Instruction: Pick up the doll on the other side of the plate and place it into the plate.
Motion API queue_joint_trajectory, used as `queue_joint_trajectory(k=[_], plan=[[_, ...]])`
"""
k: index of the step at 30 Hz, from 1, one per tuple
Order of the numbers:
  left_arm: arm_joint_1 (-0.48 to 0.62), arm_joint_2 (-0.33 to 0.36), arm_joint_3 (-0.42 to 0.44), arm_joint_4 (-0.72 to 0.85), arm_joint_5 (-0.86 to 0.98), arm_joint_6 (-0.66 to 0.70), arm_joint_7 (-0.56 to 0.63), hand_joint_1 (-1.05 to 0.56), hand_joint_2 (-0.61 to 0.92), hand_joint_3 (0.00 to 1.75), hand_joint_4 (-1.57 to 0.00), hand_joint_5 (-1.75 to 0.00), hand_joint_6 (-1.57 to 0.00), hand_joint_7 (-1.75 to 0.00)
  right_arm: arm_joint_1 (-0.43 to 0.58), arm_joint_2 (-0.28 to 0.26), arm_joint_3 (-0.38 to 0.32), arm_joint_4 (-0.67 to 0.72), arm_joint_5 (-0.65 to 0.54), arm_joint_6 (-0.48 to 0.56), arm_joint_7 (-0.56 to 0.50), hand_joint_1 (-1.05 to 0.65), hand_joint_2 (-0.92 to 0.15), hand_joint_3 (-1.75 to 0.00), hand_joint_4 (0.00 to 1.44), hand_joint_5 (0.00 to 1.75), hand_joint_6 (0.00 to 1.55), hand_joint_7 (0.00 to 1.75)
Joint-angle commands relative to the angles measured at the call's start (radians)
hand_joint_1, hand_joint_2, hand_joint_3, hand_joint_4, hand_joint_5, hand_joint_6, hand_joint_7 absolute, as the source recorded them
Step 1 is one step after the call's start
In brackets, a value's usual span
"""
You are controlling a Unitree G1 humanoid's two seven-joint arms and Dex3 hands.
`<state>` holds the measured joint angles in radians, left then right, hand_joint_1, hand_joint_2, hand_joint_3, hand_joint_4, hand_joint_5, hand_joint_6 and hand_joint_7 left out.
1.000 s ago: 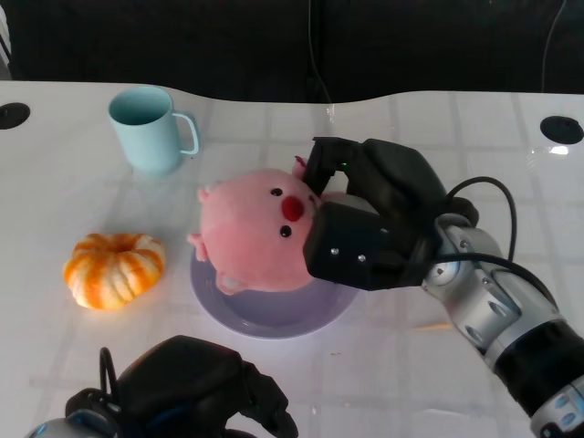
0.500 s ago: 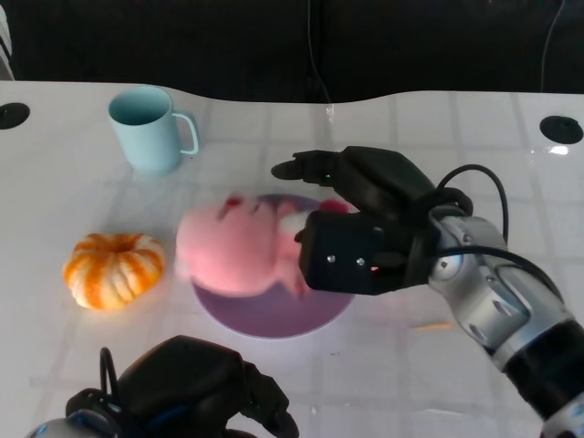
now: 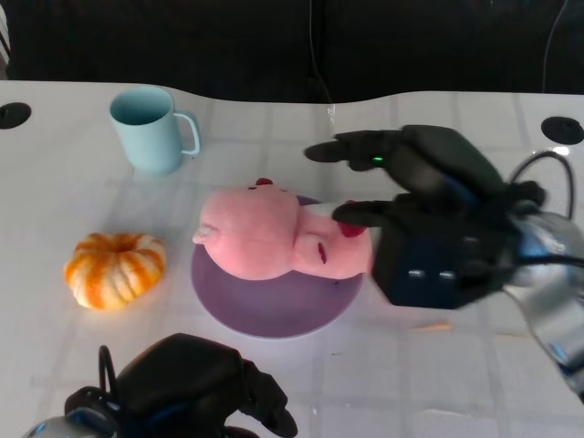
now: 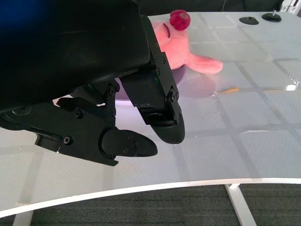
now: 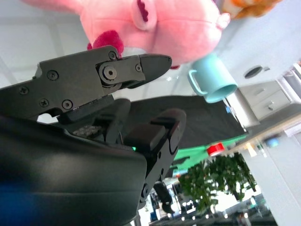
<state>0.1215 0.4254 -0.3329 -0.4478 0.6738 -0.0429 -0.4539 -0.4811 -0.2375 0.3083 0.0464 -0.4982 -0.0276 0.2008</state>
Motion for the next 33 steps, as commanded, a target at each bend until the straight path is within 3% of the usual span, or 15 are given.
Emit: queue_joint_trajectory(k=[1, 12, 18, 20, 22, 24, 25, 28, 33], plan=[[-0.008, 0.017, 0.003, -0.006, 0.008, 0.009, -0.012, -0.26, 0.92, 0.25, -0.75, -1.30, -1.09, -0.01, 0.105, -0.055, -0.064, -0.076, 0.055, -0.028, 0.013, -0.41, -0.92, -0.18, 0.72, 0.76, 0.81, 0.15], [-0.013, 0.016, 0.005, -0.010, 0.001, 0.028, -0.023, -0.26, 0.92, 0.26, -0.76, -1.22, -1.08, -0.01, 0.366, -0.170, -0.185, -0.162, 0.127, -0.159, 0.010, -0.24, -0.92, -0.07, 0.85, 0.92, 0.95, 0.16], [-0.011, 0.026, 0.012, -0.015, -0.006, 0.029, -0.031, -0.26, 0.92, 0.25, -0.75, -1.26, -1.08, -0.01, 0.504, -0.183, -0.243, -0.305, 0.244, -0.046, 0.115, -0.05, -0.92, -0.11, 0.82, 0.98, 1.05, 0.19], [-0.010, 0.029, 0.016, -0.015, -0.010, 0.025, -0.029, -0.25, 0.92, 0.24, -0.75, -1.27, -1.08, -0.01, 0.539, -0.188, -0.255, -0.359, 0.264, -0.008, 0.142, 0.00, -0.73, -0.56, 0.84, 1.03, 1.08, 0.26], [-0.008, 0.034, 0.024, -0.010, -0.023, 0.015, -0.023, -0.24, 0.92, 0.24, -0.75, -1.28, -1.08, -0.01, 0.569, -0.184, -0.261, -0.405, 0.262, 0.027, 0.148, 0.03, -0.63, -0.79, 0.89, 1.08, 1.12, 0.33], [-0.008, 0.039, 0.029, -0.005, -0.031, 0.010, -0.021, -0.24, 0.92, 0.23, -0.75, -1.27, -1.08, -0.01, 0.579, -0.174, -0.257, -0.412, 0.248, 0.043, 0.137, 0.05, -0.54, -0.98, 0.88, 1.27, 1.05, 0.60], [-0.008, 0.041, 0.031, -0.004, -0.032, 0.010, -0.022, -0.25, 0.92, 0.23, -0.75, -1.26, -1.08, -0.01, 0.578, -0.171, -0.252, -0.397, 0.237, 0.041, 0.127, 0.04, -0.49, -1.09, 0.85, 1.44, 0.97, 0.81], [-0.005, 0.046, 0.033, -0.006, -0.033, 0.004, -0.019, -0.25, 0.92, 0.23, -0.75, -1.32, -1.09, -0.01, 0.574, -0.172, -0.240, -0.347, 0.202, 0.026, 0.103, 0.01, -0.44, -1.20, 0.82, 1.70, 0.85, 1.18], [0.002, 0.042, 0.033, -0.014, -0.038, 0.010, -0.021, -0.25, 0.92, 0.25, -0.73, -1.32, -1.09, -0.01, 0.554, -0.178, -0.239, -0.300, 0.192, 0.023, 0.103, 0.02, -0.38, -1.28, 0.82, 1.75, 0.80, 1.40]])
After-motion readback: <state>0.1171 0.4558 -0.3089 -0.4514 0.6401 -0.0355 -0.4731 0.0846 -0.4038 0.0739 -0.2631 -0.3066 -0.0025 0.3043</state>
